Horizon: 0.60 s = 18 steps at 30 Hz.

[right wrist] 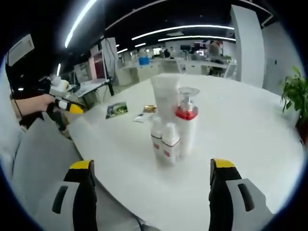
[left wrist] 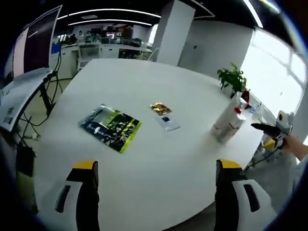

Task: Arrange the skincare products in the storage area until every visible bottle or jar stands upright without overlapping.

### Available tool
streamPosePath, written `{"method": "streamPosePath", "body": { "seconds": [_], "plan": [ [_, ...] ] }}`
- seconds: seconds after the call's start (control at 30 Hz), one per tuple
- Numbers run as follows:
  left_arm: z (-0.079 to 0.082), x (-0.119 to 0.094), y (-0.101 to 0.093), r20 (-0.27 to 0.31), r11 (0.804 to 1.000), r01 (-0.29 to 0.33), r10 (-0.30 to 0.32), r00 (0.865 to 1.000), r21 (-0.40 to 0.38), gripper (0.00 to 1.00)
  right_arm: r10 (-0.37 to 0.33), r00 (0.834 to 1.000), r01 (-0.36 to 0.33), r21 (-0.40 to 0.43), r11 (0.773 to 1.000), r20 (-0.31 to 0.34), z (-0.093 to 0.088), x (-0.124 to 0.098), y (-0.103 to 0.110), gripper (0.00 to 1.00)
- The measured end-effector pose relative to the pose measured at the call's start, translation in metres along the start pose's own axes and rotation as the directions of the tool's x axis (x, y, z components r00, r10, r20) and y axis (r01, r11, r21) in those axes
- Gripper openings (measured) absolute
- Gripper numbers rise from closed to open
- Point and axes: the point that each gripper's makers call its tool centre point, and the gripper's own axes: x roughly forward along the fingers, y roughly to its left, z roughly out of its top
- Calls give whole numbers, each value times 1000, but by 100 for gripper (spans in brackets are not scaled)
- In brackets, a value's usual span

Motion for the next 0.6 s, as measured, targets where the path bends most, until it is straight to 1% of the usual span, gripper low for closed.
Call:
{"method": "streamPosePath", "body": {
  "seconds": [0.17, 0.2, 0.33, 0.37, 0.43, 0.53, 0.57, 0.6],
  "plan": [
    [10, 19, 6, -1, 999, -42, 42, 999, -9, 98, -3, 1000, 3, 8, 1000, -7, -2, 3, -10, 98],
    [12, 21, 6, -2, 999, -43, 43, 999, -11, 98, -3, 1000, 4, 9, 1000, -8, -3, 3, -10, 98],
    [14, 35, 9, -28, 997, -71, 70, 997, -24, 98, -2, 1000, 3, 23, 1000, -16, -8, 6, -13, 98],
    [15, 42, 12, -34, 996, -83, 82, 996, -30, 98, -2, 1000, 3, 25, 1000, -19, -9, 6, -13, 98],
    [15, 50, 19, -42, 993, -110, 108, 993, -40, 96, -4, 1000, 5, 32, 999, -26, -15, 7, -17, 97],
    [21, 57, 27, -49, 985, -157, 154, 987, -64, 94, -10, 1000, 12, 46, 999, -29, -14, 5, -15, 97],
    [21, 59, 28, -55, 984, -165, 162, 985, -61, 94, -14, 1000, 15, 50, 999, -26, -14, 4, -15, 97],
    [18, 58, 29, -64, 979, -194, 190, 980, -57, 93, -18, 1000, 19, 56, 998, -24, -15, 4, -17, 97]
  ]
}}
